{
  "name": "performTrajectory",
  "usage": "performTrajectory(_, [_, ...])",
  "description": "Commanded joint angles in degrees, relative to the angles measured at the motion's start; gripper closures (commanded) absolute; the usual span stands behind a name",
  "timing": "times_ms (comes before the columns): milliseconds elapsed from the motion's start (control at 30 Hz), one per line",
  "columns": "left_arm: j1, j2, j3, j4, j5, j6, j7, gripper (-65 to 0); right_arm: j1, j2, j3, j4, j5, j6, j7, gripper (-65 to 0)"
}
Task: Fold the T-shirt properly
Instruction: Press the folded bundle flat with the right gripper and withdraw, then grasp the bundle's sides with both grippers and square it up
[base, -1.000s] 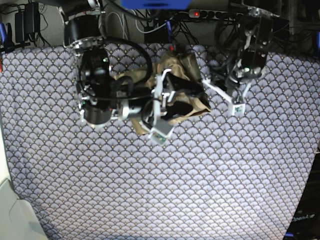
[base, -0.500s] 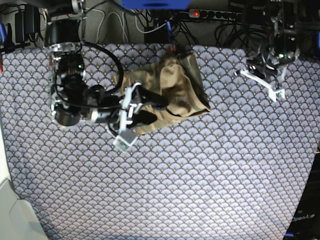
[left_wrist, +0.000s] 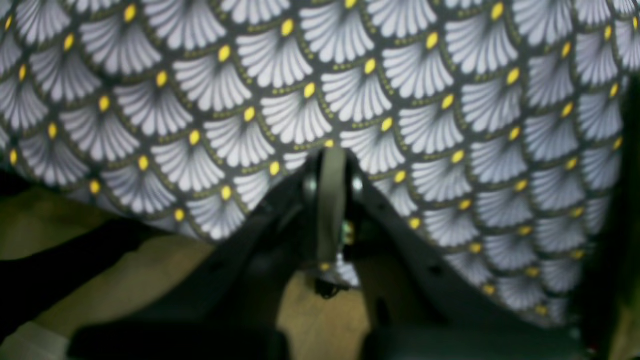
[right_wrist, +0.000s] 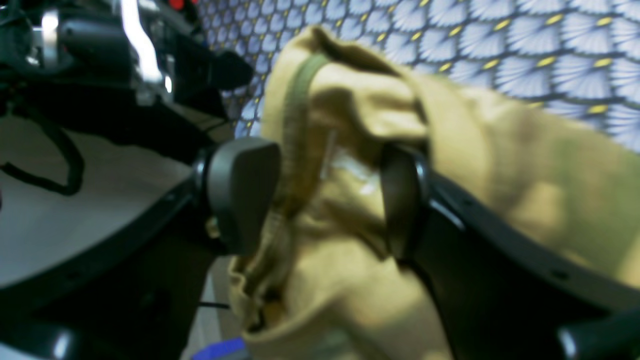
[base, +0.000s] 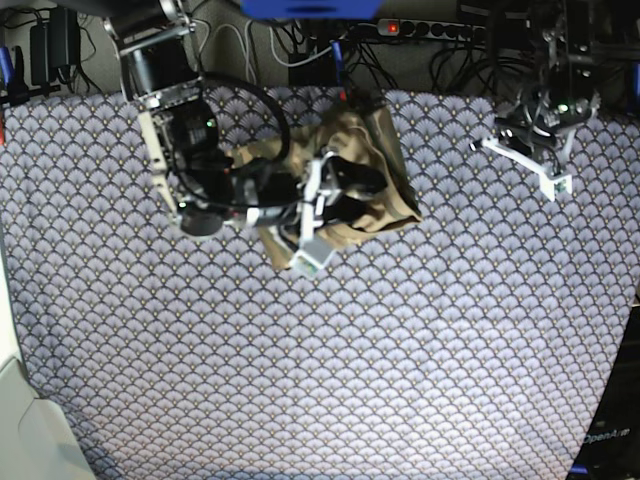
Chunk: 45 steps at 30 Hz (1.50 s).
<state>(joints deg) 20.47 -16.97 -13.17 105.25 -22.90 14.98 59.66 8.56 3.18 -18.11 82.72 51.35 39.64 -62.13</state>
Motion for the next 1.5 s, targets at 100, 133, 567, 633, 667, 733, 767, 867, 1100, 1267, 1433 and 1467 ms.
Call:
performTrajectory(100, [-0.2, -0.5, -0.1, 3.7, 0.1, -0.1, -0.9, -0.5, 3.9, -0.5, -4.3, -4.9, 1.4, 0.4, 5.4, -37.4])
performTrajectory(133, [-0.2, -0.5, -0.1, 3.7, 0.1, -0.1, -0.9, -0.5, 4.5, -0.8, -5.1, -6.3, 1.4, 0.4, 6.3, -37.4])
performTrajectory(567, [0.6, -0.5, -0.4, 5.7, 0.1, -0.1, -0.9, -0.5, 6.2, -1.0, -9.7, -14.8, 1.2, 0.4, 14.2, -37.4])
performTrajectory(633, [0.6, -0.5, -0.2, 5.8, 0.1, -0.1, -0.9, -0.5, 6.2, -0.9, -9.7, -16.5, 1.2, 0.4, 15.5, -37.4])
performTrajectory(667, [0.6, -0.5, -0.4, 5.8, 0.1, -0.1, -0.9, -0.5, 6.3, -0.9, -9.7, -17.1, 1.2, 0.4, 15.7, -37.4])
performTrajectory(733, [0.6, -0.5, -0.5, 5.8, 0.1, -0.1, -0.9, -0.5, 6.7, -0.8, -9.5, -16.6, 1.3, 0.4, 15.6, -37.3])
performTrajectory(767, [0.7, -0.5, -0.5, 5.8, 0.1, -0.1, -0.9, -0.5, 6.8, -0.6, -9.5, -15.0, 1.3, 0.4, 15.4, -37.3])
performTrajectory(867, [0.9, -0.5, -0.1, 5.8, 0.0, -0.1, -0.9, -0.5, 6.7, 1.0, -9.3, -5.2, 1.3, 0.4, 15.3, -37.1])
performTrajectory(1100, [1.1, 1.5, 0.0, 5.4, 0.1, -0.1, -0.9, -0.5, 5.6, 3.3, -4.3, 5.5, 1.4, 0.4, 12.5, -23.5])
performTrajectory(1267, [0.8, 3.1, 2.9, 5.3, 0.1, -0.1, -0.9, -0.5, 3.2, 9.3, 4.7, 5.4, 1.3, 0.4, 12.2, -6.2])
performTrajectory(1433, [-2.1, 5.9, 6.8, 4.8, 0.6, 0.3, -1.0, -0.5, 1.8, 16.3, 12.4, 1.6, 1.3, 0.4, 12.1, -1.7])
performTrajectory(1467, [-2.6, 6.1, 7.3, 4.2, 0.6, 0.3, -1.0, -0.5, 1.1, 17.2, 13.1, 0.7, 1.3, 0.4, 12.1, -1.9])
